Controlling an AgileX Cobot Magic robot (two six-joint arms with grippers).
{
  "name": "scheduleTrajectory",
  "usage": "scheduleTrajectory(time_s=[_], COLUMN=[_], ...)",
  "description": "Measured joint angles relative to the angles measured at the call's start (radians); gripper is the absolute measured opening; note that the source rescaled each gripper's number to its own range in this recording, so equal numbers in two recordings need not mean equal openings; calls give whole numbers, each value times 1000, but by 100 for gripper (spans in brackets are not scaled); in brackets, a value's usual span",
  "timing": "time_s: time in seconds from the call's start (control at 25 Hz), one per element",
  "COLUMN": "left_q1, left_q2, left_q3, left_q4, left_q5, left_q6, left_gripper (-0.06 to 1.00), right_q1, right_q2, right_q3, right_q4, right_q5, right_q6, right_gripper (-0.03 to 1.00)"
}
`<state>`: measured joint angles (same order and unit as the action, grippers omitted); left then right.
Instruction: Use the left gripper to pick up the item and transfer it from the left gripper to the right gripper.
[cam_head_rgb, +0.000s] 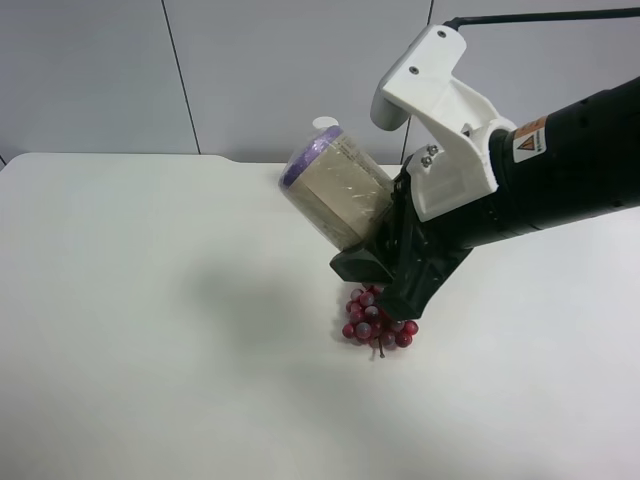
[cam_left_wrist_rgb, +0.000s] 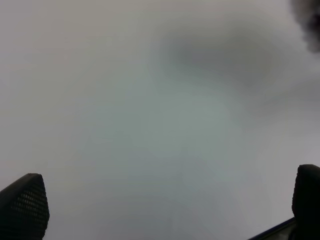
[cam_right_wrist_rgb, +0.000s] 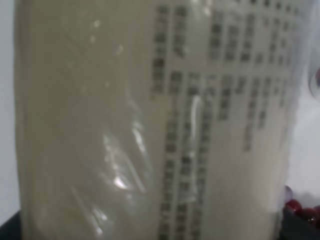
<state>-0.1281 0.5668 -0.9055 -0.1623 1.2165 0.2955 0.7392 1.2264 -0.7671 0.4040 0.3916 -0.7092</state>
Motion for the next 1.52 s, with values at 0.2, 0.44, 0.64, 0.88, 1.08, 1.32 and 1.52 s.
scheduleTrajectory(time_s=[0.2, 0.44, 0.64, 0.88, 1.08, 1.32, 1.52], left_q1=[0, 0, 0, 0, 0, 0, 0], left_q2=[-185, -372, -505, -571, -572, -572, -572], left_q3=[113, 203, 266, 350, 362, 396, 396], left_q4=[7, 31, 36, 39, 39, 75, 75], left_q5=[-3, -28, -31, -33, -84, -147, -156], left_q6=[-1, -64, -130, -170, -177, -180, -181], left_gripper=[100, 100, 100, 100, 100, 100, 100], right_q1=[0, 0, 0, 0, 0, 0, 0], right_q2=[0, 0, 0, 0, 0, 0, 0], right_q3=[0, 0, 0, 0, 0, 0, 0], right_q4=[0, 0, 0, 7, 9, 9, 9], right_q5=[0, 0, 0, 1, 1, 1, 1], right_q6=[0, 0, 1, 1, 1, 1, 40], right_gripper=[0, 0, 0, 0, 0, 0, 0])
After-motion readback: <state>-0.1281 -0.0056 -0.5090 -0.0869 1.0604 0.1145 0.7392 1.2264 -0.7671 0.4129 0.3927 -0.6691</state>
